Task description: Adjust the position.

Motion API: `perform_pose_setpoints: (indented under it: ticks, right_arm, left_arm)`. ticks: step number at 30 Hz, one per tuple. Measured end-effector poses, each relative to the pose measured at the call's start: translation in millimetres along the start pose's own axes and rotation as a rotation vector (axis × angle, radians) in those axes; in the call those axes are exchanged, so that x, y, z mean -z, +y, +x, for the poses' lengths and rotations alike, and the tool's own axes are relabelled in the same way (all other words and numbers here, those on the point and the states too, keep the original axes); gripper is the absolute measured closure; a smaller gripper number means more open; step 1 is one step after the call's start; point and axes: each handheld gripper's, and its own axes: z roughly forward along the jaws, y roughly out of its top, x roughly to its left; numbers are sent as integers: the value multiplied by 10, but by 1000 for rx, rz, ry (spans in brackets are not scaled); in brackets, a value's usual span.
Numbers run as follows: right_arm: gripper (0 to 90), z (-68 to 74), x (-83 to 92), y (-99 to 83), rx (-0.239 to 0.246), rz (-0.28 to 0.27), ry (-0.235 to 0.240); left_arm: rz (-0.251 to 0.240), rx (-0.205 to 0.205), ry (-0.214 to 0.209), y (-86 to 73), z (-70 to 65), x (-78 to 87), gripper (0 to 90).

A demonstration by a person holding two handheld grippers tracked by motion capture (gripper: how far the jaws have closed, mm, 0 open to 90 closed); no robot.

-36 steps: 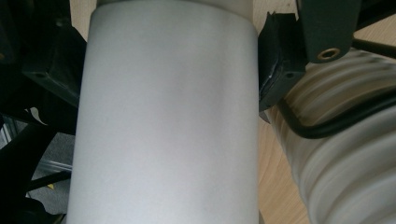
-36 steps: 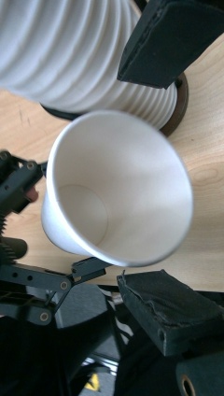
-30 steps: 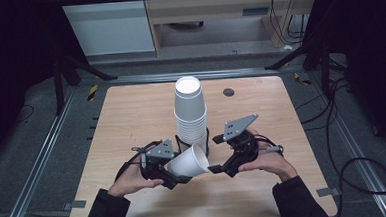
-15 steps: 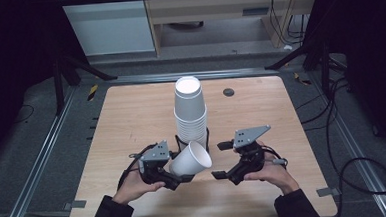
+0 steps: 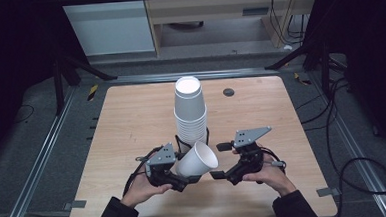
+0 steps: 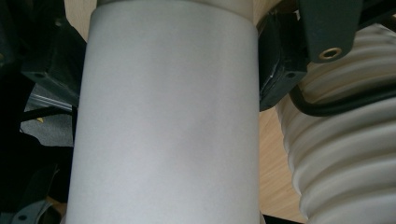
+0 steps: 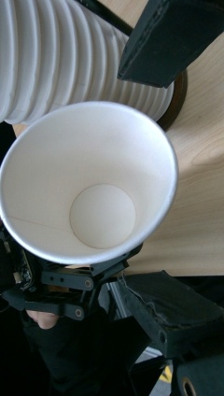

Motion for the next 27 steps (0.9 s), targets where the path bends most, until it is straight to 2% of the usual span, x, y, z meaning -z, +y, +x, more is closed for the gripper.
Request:
perform_pose_setpoints:
  ticks: [2,6,11,20,27]
  right_arm:
    - [36,-1,-22,-4,-3,1,-9]
    - [36,-7,-64,-7,-21,-9,5]
    - [35,-12,-123,-14,-31,-9,23]
    - [34,-31,-185,-28,-47,-4,30]
    - [32,-37,-235,-37,-55,-1,55]
  left_arm:
    - [-5,-3,0,-3,-10,-5,205]
    - [5,-5,-7,-28,-16,-38,205]
    - [-13,4,-13,-42,-27,-71,205]
    - [-23,-18,-14,-52,-63,-114,205]
    - [-24,-39,-17,-36,-99,-132,207]
